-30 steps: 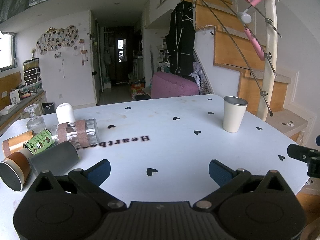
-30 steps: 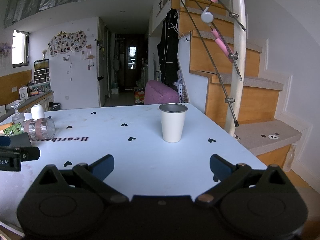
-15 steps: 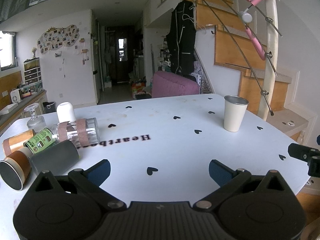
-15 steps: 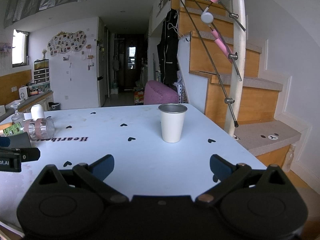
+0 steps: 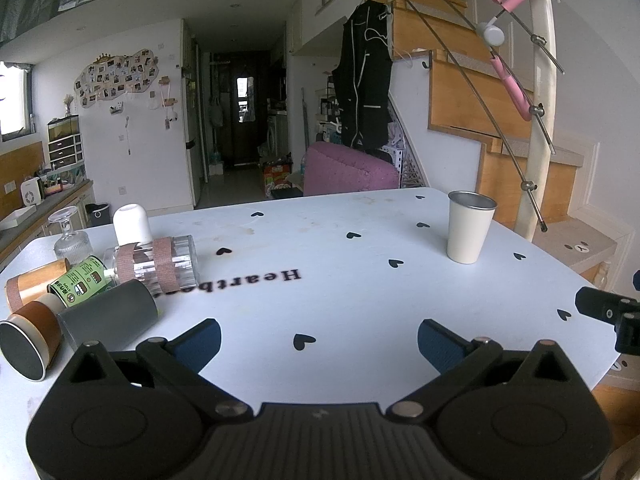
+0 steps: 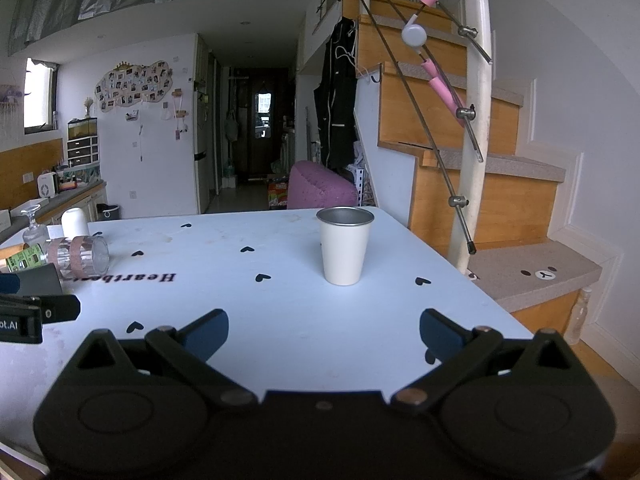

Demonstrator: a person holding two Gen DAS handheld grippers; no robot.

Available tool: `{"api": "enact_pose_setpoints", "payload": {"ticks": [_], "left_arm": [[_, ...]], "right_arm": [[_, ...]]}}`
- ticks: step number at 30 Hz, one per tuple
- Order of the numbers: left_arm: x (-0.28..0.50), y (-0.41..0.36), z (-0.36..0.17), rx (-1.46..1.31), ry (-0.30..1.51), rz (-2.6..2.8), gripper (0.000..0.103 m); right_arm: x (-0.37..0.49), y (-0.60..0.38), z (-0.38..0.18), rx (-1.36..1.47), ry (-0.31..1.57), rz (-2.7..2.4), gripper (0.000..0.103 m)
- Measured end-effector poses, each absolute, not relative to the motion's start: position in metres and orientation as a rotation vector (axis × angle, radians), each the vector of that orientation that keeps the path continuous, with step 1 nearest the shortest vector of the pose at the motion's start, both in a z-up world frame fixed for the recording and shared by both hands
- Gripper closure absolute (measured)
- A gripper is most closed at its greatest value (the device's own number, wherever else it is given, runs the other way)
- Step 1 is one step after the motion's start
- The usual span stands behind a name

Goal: Flip cup upright

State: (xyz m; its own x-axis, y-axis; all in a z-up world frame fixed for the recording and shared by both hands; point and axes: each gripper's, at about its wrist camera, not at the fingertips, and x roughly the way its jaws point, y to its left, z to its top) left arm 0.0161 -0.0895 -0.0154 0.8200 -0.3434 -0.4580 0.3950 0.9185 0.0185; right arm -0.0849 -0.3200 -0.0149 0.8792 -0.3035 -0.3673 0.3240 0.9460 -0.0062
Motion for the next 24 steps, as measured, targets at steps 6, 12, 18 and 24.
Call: {"api": "enact_pose_setpoints", "payload": {"ticks": [6,12,18,24], "left_arm": [[0.0161,-0.0894,-0.0152,0.114,0.465,-0.393,0.0],[0.0161,-0.0892,-0.0152,0.114,0.466,-0.394,0.0],[0.016,-0.0894,-0.0151,0.114,0.465,-0.394,0.0],[0.0155,-0.0889,-0.0152,0.113,0.464,-0.394,0.0]], "right_arm": [[-0.085,-0.3198,-0.0149,0.055,0.374,-0.328,0.0],[-0.0851,-0.3197,-0.015,0.055,0.374,-0.327,0.0],[-0.0851,-0.3194,-0.0151,0.055,0.374,-0.328,0.0],[-0.0861,-0.3206,-0.0137,0.054,0.374,-0.328,0.0]]}}
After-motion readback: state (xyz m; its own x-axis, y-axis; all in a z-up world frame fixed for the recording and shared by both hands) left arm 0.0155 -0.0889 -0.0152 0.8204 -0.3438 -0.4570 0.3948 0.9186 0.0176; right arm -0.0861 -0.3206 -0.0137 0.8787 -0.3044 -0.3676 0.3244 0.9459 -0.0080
